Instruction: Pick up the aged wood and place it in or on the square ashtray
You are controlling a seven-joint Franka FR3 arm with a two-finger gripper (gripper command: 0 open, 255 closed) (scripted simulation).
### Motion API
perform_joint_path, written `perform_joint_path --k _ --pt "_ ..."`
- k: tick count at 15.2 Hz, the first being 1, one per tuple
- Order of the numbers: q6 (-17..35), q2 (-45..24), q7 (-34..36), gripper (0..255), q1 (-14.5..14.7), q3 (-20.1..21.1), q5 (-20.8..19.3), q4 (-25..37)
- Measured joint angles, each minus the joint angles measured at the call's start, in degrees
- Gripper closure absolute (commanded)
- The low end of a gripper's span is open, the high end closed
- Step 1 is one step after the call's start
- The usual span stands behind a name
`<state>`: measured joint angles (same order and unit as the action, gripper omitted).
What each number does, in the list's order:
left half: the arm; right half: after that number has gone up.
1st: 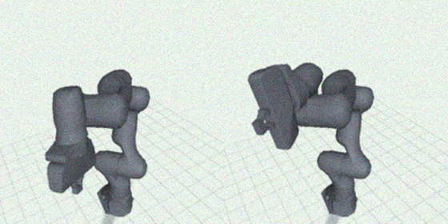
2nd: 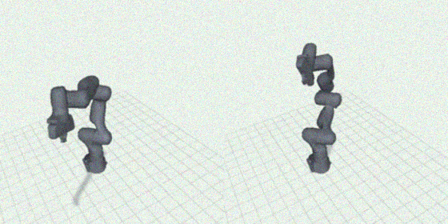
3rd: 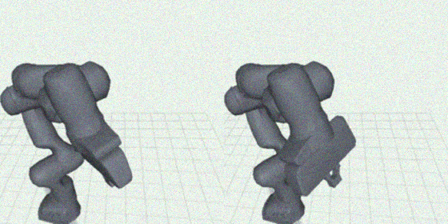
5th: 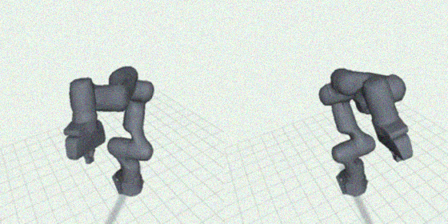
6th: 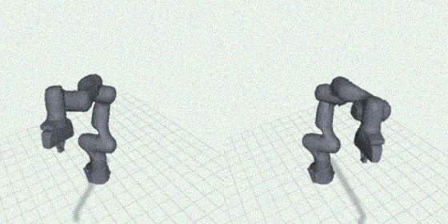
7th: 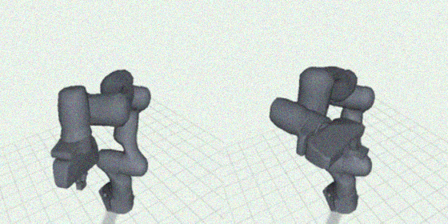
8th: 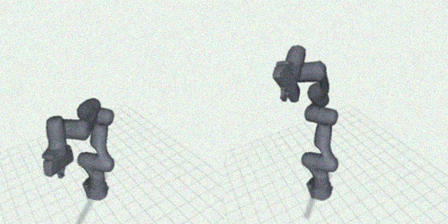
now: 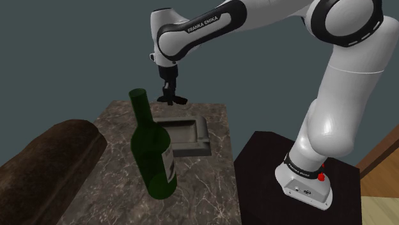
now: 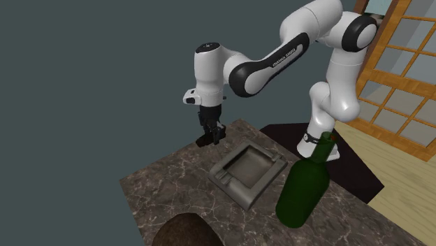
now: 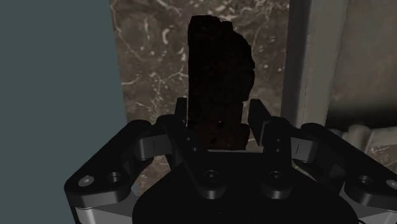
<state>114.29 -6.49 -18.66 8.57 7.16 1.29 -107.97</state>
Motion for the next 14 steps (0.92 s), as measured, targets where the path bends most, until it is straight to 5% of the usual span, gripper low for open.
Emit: perform_joint_path --k 9,14 --pt "-6.6 1.3 0.1 255 0.0 0.0 0.1 5.4" --pt "-6.0 6.5 4.0 255 2.1 2.0 0.8 -0.3"
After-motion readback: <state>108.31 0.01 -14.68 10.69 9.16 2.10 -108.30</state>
